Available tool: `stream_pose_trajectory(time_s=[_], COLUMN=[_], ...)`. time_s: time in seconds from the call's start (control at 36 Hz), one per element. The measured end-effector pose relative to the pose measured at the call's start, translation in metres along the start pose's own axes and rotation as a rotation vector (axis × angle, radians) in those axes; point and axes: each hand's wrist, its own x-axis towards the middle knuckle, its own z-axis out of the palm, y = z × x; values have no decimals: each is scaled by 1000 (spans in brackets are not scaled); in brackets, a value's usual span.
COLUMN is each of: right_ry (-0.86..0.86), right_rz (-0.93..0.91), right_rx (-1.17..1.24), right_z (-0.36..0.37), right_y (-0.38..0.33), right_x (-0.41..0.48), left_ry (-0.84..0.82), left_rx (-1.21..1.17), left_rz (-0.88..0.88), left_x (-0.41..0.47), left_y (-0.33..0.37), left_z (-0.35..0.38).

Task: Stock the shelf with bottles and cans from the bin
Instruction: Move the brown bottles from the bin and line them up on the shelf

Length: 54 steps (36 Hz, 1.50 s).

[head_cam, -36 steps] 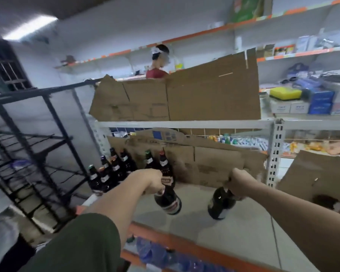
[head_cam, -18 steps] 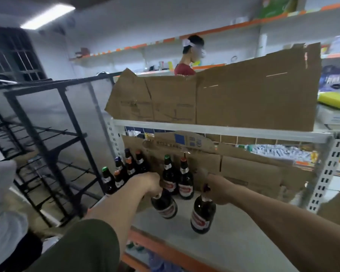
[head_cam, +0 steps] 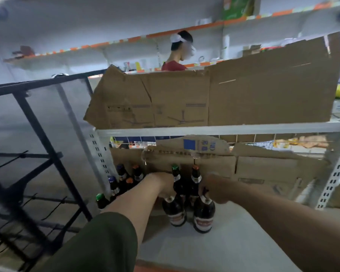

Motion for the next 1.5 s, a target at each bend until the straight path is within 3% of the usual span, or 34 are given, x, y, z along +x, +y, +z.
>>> stream_pose_trajectory(time_s=[0.14,0.31,0.47,1.08,1.5], right_ry=[35,142,162,196,160], right_rz=[95,73,231,194,207], right_rx=[-33,-265,-63,-31,-49], right_z=[11,21,23,16,16], right_y=[-19,-30,-30,-25,-25], right_x=[13,25,25,38,38], left_ry=[70,83,166,250,120], left_rx=[2,-33,-50,-50,50], left_rz=[115,184,236,193,143], left_x=[10,24,29,55,56], left_y=[-10,-15,-10,-18,-9], left_z=[4,19,19,18,16])
